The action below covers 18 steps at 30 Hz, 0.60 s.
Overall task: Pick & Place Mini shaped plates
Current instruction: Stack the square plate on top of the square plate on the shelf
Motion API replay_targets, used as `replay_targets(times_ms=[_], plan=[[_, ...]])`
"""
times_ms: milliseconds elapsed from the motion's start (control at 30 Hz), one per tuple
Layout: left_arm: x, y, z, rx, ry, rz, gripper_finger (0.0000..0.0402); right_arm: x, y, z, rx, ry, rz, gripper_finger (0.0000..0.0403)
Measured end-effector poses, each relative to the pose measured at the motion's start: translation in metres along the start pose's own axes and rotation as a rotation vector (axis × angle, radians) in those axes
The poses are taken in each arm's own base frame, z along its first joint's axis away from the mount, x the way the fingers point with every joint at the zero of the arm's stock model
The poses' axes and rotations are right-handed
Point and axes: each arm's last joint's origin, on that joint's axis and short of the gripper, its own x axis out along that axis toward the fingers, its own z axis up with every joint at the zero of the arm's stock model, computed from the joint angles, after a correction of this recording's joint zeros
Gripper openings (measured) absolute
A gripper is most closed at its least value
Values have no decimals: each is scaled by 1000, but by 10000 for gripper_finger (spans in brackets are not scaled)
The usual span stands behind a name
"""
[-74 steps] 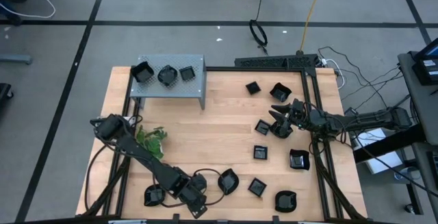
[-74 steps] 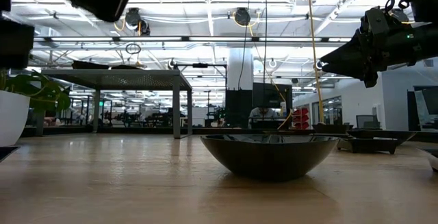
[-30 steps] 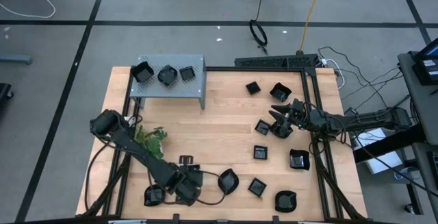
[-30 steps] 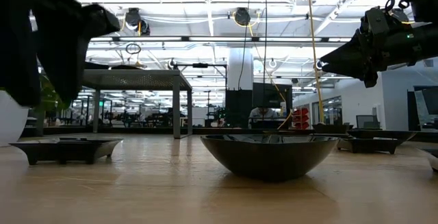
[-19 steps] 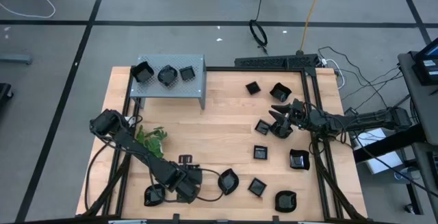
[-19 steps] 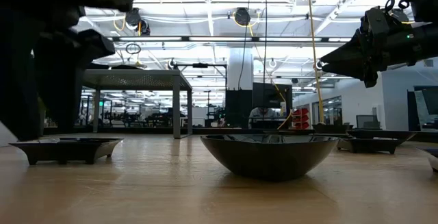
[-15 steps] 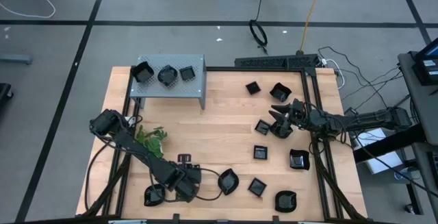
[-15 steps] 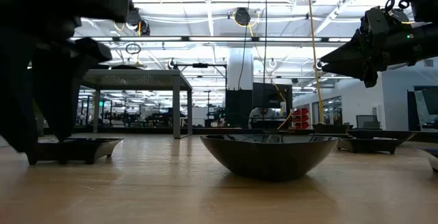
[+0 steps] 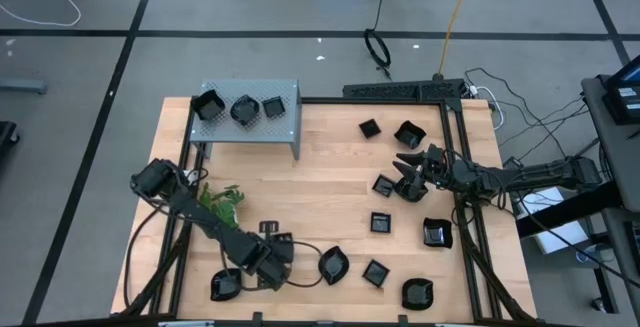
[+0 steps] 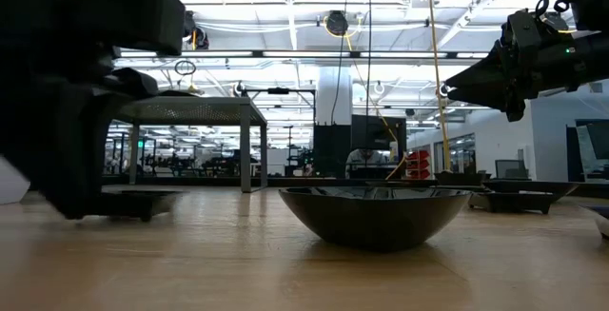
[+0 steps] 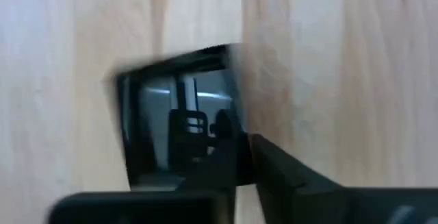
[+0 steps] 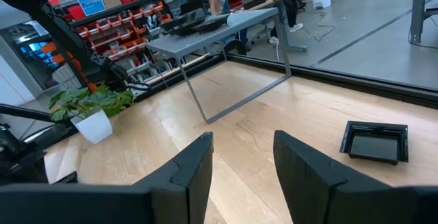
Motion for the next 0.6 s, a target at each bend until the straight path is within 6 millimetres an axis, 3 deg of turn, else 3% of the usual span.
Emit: replay_targets(times_ms=[167,333,467,600], plan=[[-3,2,5,-17,-13,-9,13,0,0,0,0,0,0,142],[-21,8,19,-40,-84,-26,5,0,0,0,0,0,0,142],[-46,23,31,-66,-205,8,4,0,0,0,0,0,0,142],[-77,51,40,-121,-336,88,7,0,0,0,0,0,0,142]])
